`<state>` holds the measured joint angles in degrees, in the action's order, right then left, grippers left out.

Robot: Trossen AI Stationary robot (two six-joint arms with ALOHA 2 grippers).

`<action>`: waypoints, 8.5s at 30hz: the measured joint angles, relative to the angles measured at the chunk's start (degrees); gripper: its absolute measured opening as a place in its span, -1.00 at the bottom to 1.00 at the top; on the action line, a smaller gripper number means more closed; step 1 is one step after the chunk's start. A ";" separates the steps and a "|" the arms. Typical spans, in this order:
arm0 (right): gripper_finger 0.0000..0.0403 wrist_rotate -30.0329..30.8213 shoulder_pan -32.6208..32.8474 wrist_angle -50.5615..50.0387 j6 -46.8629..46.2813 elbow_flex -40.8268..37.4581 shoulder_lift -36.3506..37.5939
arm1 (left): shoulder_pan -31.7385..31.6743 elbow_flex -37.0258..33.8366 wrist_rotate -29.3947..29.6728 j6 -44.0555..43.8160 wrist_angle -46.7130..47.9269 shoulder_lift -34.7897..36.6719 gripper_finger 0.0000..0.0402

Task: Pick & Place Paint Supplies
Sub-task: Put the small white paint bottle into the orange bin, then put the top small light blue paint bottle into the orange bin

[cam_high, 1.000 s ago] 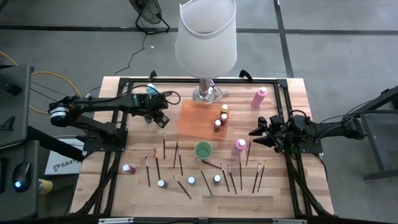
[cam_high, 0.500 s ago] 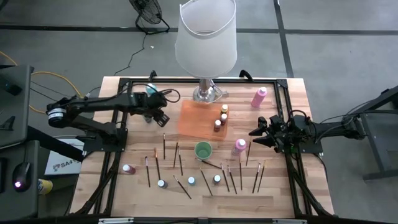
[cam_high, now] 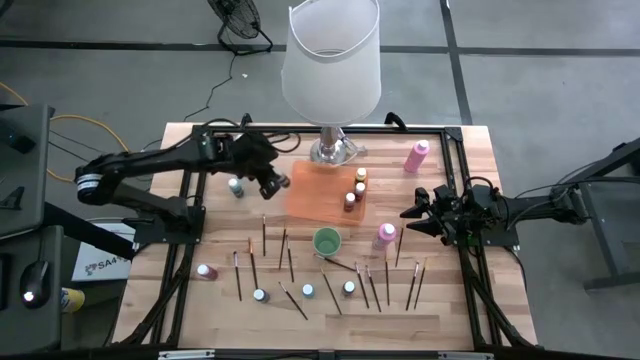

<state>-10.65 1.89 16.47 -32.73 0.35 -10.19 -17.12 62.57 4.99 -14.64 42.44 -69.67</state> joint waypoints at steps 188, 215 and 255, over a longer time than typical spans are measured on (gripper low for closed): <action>-0.07 0.02 0.00 -2.60 0.00 0.01 -0.48 | -6.56 -7.90 10.40 -12.16 26.50 -5.82 -0.20; -0.07 0.01 0.00 -2.60 0.00 0.00 -0.48 | -6.08 1.67 5.04 -7.30 32.68 -3.46 -0.44; -0.07 0.12 -0.02 -2.94 0.00 -0.01 -0.48 | 11.54 42.53 6.48 28.97 17.77 -42.77 -0.44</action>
<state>-10.52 1.87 13.52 -32.73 0.34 -10.68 -5.58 105.10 11.48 14.33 60.21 -112.43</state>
